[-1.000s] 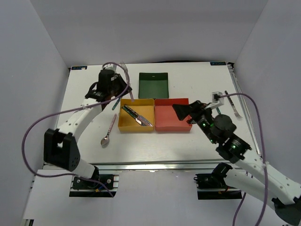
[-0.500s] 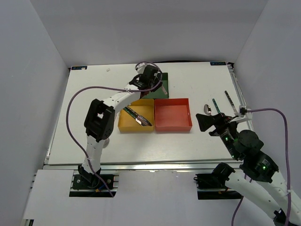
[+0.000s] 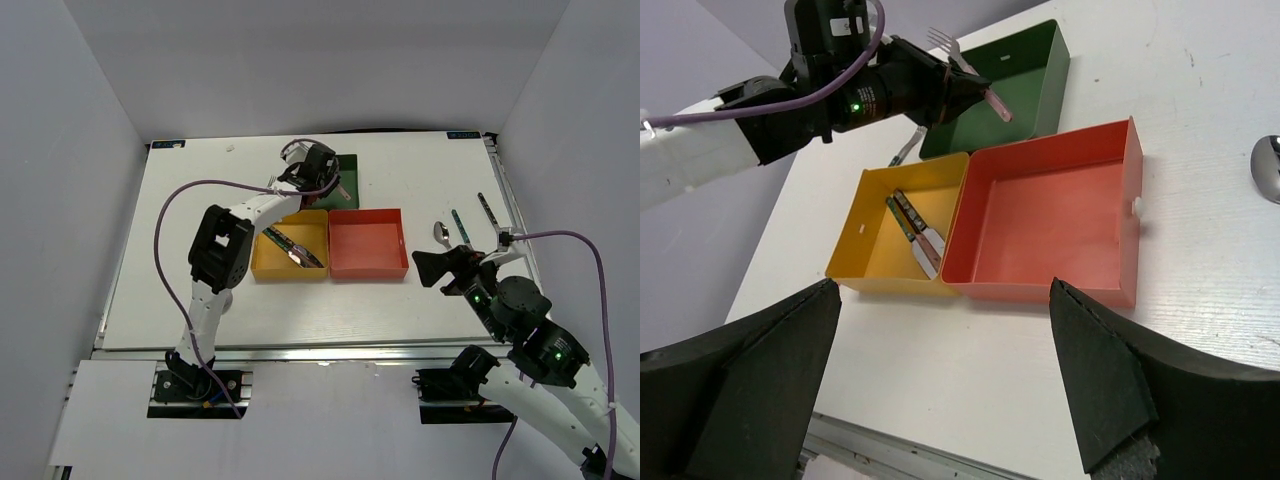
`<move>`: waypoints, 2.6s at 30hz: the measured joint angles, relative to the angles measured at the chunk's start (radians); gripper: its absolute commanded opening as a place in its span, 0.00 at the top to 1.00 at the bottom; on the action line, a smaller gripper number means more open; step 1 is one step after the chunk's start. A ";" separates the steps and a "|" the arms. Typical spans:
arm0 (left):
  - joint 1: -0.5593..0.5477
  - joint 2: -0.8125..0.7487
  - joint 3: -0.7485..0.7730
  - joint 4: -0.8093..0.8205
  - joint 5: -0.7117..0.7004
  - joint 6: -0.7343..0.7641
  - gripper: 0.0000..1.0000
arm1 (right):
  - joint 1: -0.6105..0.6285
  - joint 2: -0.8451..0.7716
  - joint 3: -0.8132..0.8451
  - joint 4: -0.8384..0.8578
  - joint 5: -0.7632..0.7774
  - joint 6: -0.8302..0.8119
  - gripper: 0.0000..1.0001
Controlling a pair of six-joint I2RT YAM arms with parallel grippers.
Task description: Sort the eating utensils into containers
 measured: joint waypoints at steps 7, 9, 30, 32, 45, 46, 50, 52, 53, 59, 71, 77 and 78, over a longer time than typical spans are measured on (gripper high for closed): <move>0.000 0.046 0.000 0.018 0.029 -0.021 0.49 | 0.000 0.024 -0.009 0.003 -0.020 -0.011 0.11; 0.000 0.045 0.000 0.037 0.037 -0.023 0.41 | 0.000 0.034 -0.009 0.003 -0.023 -0.020 0.11; 0.215 -0.197 0.206 -0.202 0.121 0.669 0.07 | 0.000 0.079 -0.009 0.032 -0.140 -0.106 0.11; 0.319 -0.215 0.163 -0.234 0.137 0.744 0.11 | 0.000 0.080 -0.009 0.032 -0.167 -0.120 0.11; 0.446 -0.150 -0.087 -0.410 0.240 0.935 0.23 | 0.000 0.089 -0.018 0.026 -0.289 -0.208 0.11; 0.442 -0.150 -0.094 -0.418 0.257 0.940 0.23 | 0.000 0.089 -0.023 0.027 -0.296 -0.211 0.11; 0.436 -0.146 -0.093 -0.436 0.293 0.950 0.29 | 0.000 0.090 -0.036 0.025 -0.320 -0.216 0.11; 0.438 -0.135 -0.087 -0.442 0.297 0.953 0.31 | 0.000 0.090 -0.040 0.026 -0.330 -0.216 0.11; 0.438 -0.128 -0.086 -0.442 0.299 0.953 0.31 | 0.000 0.090 -0.042 0.026 -0.333 -0.216 0.11; 0.440 -0.055 -0.086 -0.455 0.304 0.954 0.32 | 0.000 0.092 -0.043 0.027 -0.346 -0.216 0.11; 0.439 0.002 -0.047 -0.473 0.217 0.946 0.62 | 0.000 0.122 -0.068 0.056 -0.356 -0.216 0.11; 0.445 0.021 -0.015 -0.472 0.175 0.929 0.96 | 0.000 0.125 -0.074 0.061 -0.356 -0.216 0.11; 0.447 0.021 -0.015 -0.469 0.171 0.926 1.00 | 0.000 0.125 -0.075 0.063 -0.356 -0.216 0.11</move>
